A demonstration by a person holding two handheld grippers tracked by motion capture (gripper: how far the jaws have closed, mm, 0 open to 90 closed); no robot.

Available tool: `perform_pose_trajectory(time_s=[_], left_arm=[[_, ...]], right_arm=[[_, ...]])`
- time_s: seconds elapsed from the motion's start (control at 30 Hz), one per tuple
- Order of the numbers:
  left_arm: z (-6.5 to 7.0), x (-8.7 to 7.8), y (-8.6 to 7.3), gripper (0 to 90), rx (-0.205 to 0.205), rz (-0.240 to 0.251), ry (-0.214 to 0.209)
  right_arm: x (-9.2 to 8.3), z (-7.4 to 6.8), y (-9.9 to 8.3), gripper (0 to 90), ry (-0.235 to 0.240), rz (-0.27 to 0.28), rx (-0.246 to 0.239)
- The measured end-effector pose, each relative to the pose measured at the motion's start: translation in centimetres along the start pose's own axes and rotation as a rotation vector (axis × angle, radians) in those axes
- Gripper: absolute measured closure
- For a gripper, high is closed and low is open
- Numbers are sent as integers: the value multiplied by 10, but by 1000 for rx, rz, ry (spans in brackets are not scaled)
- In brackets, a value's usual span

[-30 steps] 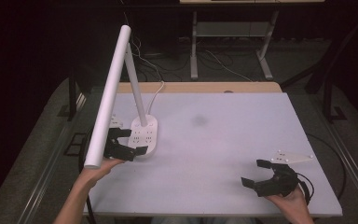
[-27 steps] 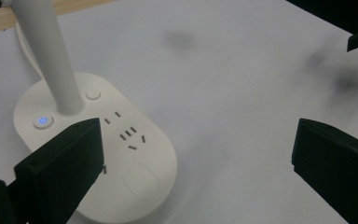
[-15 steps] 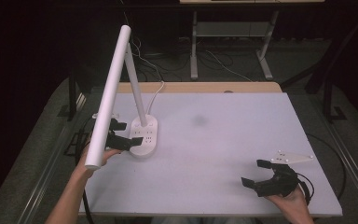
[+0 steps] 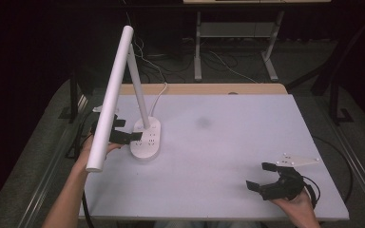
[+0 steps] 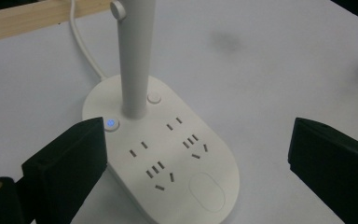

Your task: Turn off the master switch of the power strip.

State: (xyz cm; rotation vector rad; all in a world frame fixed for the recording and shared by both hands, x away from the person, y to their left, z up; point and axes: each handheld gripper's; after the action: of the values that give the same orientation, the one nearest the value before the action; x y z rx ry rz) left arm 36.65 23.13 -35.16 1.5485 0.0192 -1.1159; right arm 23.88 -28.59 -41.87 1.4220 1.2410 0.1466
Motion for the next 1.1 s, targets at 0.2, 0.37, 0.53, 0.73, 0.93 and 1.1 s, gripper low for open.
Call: perform_pose_trajectory(time_s=[0.2, 0.37, 0.53, 0.73, 0.93, 1.1], left_arm=[[-7, 2, 4, 38, 4, 1, 6], [-14, 6, 7, 51, 2, 1, 15], [-18, 11, 8, 60, -10, -2, 29], [-24, 15, 10, 73, -38, -3, 43], [-30, 18, 8, 99, -56, -6, 55], [-35, 19, 7, 136, -80, -3, 71]], right_arm=[[1, 0, 0, 1, 3, -2, 0], [1, -1, 0, 1, 4, -6, -7], [2, -1, 0, 1, 4, -6, -8], [1, -1, 0, 1, 5, -8, -5], [1, -1, 0, 1, 6, -9, -5], [2, -1, 0, 1, 5, -10, -7]])
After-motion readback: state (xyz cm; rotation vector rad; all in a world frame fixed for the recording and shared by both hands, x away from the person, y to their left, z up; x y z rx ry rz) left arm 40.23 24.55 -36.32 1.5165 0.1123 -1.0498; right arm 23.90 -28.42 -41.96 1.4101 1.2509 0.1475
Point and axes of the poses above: each handheld gripper's, and its own axes: x roughly forward along the jaws, y roughly out of its top, z roughly to its right, and after that the axes turned 5 degrees about y, right-handed
